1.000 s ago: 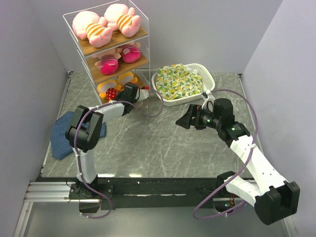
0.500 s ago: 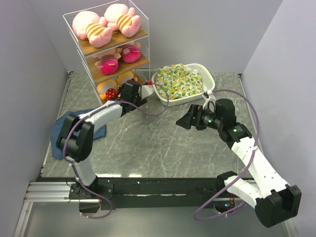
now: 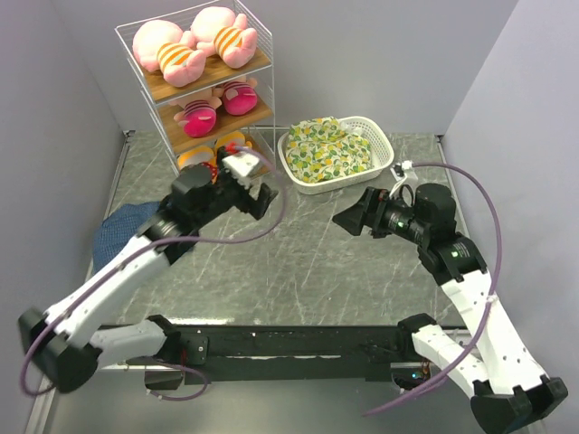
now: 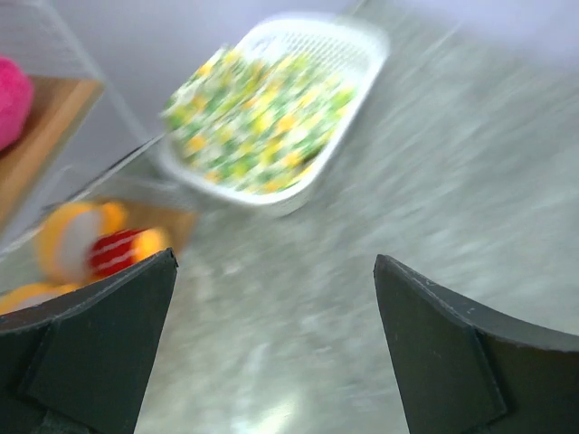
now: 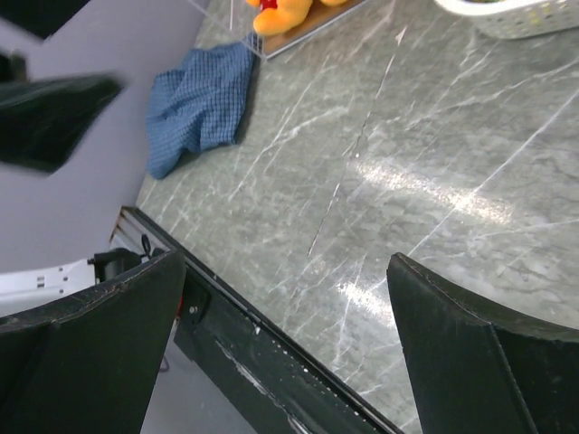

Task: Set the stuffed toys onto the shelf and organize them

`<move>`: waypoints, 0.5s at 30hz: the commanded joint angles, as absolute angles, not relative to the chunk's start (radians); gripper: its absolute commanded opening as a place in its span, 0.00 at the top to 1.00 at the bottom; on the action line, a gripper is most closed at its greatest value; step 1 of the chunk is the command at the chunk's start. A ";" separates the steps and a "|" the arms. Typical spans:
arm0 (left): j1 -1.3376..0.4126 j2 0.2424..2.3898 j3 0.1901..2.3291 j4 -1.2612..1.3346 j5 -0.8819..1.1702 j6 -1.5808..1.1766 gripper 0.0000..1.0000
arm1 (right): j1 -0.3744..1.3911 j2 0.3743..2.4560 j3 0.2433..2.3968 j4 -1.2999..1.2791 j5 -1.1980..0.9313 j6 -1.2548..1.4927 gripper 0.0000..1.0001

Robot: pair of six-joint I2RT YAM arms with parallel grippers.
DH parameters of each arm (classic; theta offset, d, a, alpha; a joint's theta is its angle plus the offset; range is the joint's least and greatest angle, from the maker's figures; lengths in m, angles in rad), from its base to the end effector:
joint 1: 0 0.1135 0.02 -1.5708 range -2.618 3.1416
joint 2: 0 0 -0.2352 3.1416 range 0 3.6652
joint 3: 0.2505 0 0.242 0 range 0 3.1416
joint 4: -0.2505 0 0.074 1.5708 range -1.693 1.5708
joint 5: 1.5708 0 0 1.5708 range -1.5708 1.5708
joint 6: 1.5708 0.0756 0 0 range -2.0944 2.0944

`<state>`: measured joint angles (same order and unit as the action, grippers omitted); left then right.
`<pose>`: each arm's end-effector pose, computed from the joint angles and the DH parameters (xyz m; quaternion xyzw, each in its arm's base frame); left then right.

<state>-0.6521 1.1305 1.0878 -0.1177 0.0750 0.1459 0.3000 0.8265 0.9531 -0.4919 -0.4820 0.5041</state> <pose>0.2382 -0.1890 0.3523 0.3180 0.6917 -0.1898 0.6199 0.1973 0.0977 0.3253 -0.0531 0.8096 0.3964 0.4297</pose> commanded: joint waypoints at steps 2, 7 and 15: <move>-0.647 0.922 0.936 0.055 0.293 -0.331 0.04 | 0.296 0.743 1.003 -0.511 -0.391 0.544 0.00; -0.649 0.799 0.819 0.014 0.311 -0.555 0.04 | 0.295 0.687 0.991 -0.512 -0.367 0.537 0.00; -0.649 0.570 0.665 0.066 0.315 -0.660 0.04 | 0.295 0.606 0.913 -0.477 -0.359 0.542 0.00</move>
<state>-0.6491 0.6910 0.7235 -0.0231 0.2909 -0.5476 0.3004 0.6353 0.9298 -0.5129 -0.3740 0.5358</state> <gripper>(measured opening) 0.966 0.997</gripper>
